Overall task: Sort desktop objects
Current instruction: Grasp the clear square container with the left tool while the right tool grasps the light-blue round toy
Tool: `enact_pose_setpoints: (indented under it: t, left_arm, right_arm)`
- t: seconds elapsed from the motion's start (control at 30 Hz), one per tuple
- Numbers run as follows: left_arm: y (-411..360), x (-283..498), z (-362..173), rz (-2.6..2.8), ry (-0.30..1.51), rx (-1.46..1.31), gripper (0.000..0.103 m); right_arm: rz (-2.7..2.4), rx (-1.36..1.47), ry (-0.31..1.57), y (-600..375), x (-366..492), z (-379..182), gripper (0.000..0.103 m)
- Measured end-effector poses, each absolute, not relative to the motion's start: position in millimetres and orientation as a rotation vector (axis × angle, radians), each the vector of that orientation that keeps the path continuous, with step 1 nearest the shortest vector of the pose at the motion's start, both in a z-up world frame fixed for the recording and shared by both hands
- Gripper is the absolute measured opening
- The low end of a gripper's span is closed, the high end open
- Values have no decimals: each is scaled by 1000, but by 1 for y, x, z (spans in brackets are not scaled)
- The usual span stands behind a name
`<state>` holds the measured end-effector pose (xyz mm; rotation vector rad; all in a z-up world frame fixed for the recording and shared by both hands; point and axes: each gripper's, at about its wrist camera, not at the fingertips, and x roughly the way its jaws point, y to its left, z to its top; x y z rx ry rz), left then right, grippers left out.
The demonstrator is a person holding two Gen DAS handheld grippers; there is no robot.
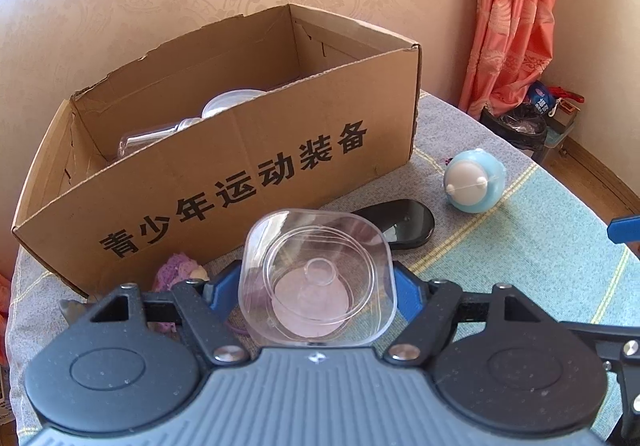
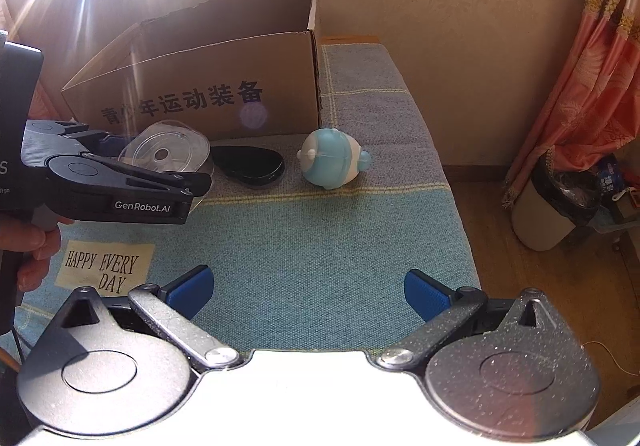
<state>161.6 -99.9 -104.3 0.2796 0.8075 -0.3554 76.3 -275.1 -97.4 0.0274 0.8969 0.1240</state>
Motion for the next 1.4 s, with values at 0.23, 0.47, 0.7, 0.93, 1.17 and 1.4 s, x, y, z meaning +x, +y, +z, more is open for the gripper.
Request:
enact_pose_setpoints:
  t: [0.23,0.47,0.7,0.93,1.17,1.4]
  left_arm:
    - [-97,155,-96,-364,815,241,76]
    - [-90,152,-96,-373,849,176,76]
    - [-85,150,-100,-371,861,162,76]
    - [-82,150,-96,-380,853,144,76]
    - [-78,152,-95,-376,853,129,76]
    - [-77,151,-92,-382,847,134,76]
  right_arm:
    - [167,-41,880,-282,97,-99,103]
    - [252,-105,836,-287,124,-98,103]
    - [311,-132,812,-284,151,-97,102]
    - [335,-171,833,-279,174,-103,91]
    - [336,-203,861,-275,184,-109,78]
    - [338,-234,889,-274,190,-112,60]
